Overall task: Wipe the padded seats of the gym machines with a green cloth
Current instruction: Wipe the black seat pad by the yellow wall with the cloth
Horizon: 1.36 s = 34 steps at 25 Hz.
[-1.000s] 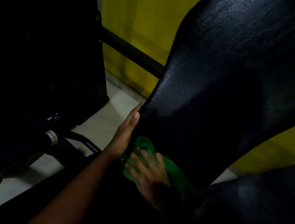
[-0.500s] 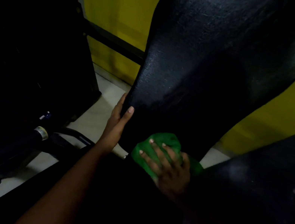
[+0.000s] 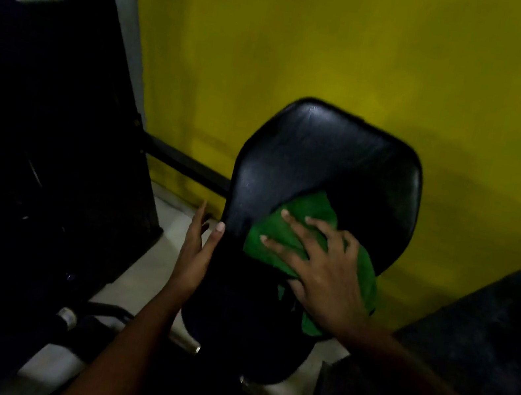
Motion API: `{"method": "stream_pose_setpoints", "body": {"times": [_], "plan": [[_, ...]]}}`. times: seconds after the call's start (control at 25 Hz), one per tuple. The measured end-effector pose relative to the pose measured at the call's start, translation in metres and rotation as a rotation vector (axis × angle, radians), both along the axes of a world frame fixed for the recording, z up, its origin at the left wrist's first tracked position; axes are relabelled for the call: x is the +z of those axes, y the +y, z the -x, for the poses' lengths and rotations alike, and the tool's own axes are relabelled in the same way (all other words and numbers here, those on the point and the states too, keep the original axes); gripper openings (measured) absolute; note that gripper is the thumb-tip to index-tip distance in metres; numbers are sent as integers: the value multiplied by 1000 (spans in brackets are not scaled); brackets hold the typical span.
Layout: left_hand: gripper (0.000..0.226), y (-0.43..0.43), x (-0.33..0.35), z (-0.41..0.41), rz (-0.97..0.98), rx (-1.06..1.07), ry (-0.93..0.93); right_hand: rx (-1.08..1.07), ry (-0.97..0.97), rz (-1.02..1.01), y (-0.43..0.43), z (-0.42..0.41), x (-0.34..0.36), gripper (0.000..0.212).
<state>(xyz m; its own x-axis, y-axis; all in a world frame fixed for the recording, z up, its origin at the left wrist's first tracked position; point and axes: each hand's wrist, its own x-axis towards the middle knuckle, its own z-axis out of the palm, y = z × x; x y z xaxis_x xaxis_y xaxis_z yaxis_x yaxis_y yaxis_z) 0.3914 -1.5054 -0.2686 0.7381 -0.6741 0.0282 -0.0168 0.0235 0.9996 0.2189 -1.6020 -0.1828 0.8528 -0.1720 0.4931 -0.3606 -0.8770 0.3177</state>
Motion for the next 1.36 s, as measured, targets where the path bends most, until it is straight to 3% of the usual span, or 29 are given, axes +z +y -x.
{"method": "stream_pose_setpoints", "body": {"times": [0.16,0.36,0.52,0.84,1.12,1.36], "plan": [[65,-41,32,-6,105,32,-77,-34,22,90,-41,-64,66,75],[84,-66,31,-11,60,67,-294,-54,255,96,-71,-126,90,65],[77,-66,22,-12,18,92,-350,-42,222,79,-89,-119,103,65],[84,-59,30,-12,51,3,-271,-344,-157,-15,-118,-41,99,73],[87,-54,34,-11,0,-33,-247,-525,-711,-453,-94,9,43,71],[91,-53,36,-12,-3,-69,-260,-595,-1026,-667,-53,12,-2,72]]}}
